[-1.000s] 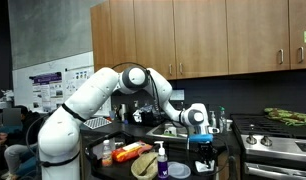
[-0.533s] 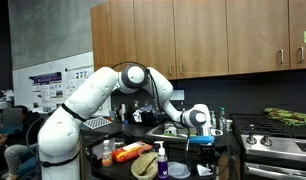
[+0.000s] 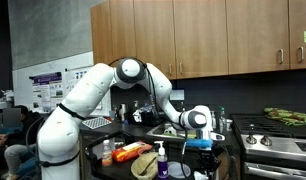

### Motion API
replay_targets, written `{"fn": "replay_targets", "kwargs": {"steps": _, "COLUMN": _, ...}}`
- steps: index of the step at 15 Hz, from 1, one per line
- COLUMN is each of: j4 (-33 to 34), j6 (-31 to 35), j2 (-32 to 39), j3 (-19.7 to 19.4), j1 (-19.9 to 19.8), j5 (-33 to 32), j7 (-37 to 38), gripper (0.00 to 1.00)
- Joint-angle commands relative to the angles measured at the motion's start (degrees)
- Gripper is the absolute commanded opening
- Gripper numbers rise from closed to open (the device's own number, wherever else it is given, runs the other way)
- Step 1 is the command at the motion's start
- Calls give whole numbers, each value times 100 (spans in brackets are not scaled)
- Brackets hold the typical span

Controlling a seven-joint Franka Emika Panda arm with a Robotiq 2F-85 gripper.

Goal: Move the white napkin backwards then use it to wipe the top shelf of the service trolley.

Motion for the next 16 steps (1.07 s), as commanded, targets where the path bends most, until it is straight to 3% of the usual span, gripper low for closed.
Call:
{"fn": "replay_targets", "kwargs": {"steps": 1, "j4": -724, "j6": 190, "j2": -422, "j3": -109, "j1": -75, "j5": -105, "j7": 184, "gripper": 0}}
{"fn": "replay_targets", "kwargs": {"steps": 10, "j4": -1702, "j6": 437, "j2": -871, "j3": -415, "j1": -120, "j5": -169, "j7": 421, "gripper": 0}}
{"fn": "replay_targets", "kwargs": {"steps": 16, "j4": -1440, "j6": 451, "j2": -618, "j3": -335, "j1": -131, "j5": -63, "j7": 404, "gripper": 0}}
